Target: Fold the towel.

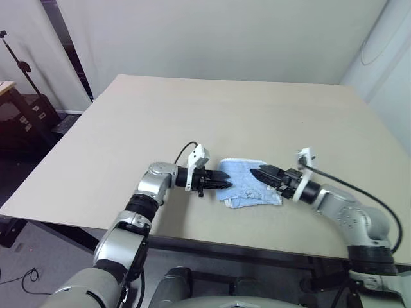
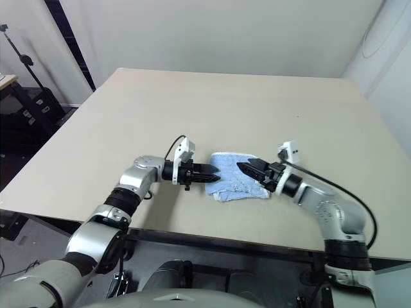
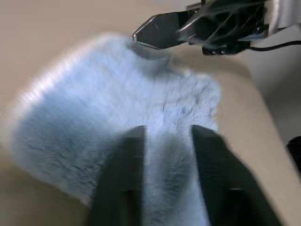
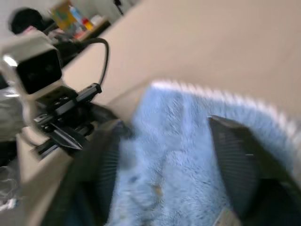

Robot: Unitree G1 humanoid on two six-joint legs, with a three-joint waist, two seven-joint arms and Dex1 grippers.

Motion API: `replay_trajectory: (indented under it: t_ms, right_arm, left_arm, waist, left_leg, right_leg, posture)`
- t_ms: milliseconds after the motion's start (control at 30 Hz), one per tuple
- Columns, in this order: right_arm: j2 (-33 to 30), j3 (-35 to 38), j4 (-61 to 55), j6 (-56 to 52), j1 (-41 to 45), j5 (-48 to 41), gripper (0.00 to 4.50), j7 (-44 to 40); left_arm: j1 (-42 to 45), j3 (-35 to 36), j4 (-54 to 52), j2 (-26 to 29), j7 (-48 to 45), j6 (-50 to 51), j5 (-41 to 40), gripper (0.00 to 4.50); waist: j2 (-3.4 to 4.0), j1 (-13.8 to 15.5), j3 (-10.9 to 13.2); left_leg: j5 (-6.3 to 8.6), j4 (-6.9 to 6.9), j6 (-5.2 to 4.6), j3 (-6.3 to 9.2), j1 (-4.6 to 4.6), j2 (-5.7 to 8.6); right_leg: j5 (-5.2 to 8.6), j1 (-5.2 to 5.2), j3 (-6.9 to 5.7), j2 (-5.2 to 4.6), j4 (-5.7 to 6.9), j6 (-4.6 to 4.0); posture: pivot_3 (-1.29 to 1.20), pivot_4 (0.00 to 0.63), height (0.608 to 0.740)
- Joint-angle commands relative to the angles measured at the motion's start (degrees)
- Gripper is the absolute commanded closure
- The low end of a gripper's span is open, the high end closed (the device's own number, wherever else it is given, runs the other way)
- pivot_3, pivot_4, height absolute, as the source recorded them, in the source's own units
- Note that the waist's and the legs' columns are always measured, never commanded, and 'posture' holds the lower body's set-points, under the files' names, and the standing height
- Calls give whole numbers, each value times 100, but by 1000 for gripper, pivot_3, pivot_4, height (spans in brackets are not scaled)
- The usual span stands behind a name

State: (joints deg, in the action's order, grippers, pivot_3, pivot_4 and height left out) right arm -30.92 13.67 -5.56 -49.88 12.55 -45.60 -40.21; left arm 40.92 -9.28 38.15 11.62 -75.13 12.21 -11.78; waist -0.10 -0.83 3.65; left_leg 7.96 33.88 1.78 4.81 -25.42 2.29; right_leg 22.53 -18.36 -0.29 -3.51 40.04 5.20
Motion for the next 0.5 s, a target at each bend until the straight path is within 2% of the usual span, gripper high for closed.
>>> replay_trajectory:
  t_ms: [33,133,233,367,500]
  right_arm:
    - [-490,297,322,-662,310,-273,31,-79]
    - [-940,165,991,-1151,455,-250,31,-488]
    - [-1135,32,1629,-1544,668,-210,31,-758]
    - [-1203,-244,2055,-1710,824,-65,31,-1113]
    - [-983,-680,2411,-1655,1013,263,31,-1220]
  left_arm:
    - [-35,187,-760,393,-58,339,-206,1365]
    - [-133,395,-1157,680,-89,683,-484,1365]
    - [-358,534,-1525,923,-297,647,-734,1365]
    - [-604,375,-1678,1201,-285,714,-595,1365]
    - [-859,307,-1804,1000,72,526,-562,1365]
  waist:
    - [1,-16,0]
    - [1,-13,0]
    - [0,-19,0]
    - [1,-20,0]
    - [1,-21,-1]
  left_leg:
    - [0,1,0,-1,1,0]
    - [0,3,-1,-2,4,0]
    - [1,1,-3,-3,3,0]
    - [2,-1,-4,-7,0,-1]
    - [3,2,-5,-8,2,0]
  right_leg:
    - [1,0,1,0,0,-2]
    - [11,2,1,-2,-1,-22]
    - [11,1,2,-4,-3,-22]
    - [4,2,4,-4,-2,-10]
    - [10,0,5,-5,-3,-20]
  posture:
    - [0,0,709]
    - [0,0,709]
    - [0,0,709]
    - [0,0,709]
    - [0,0,709]
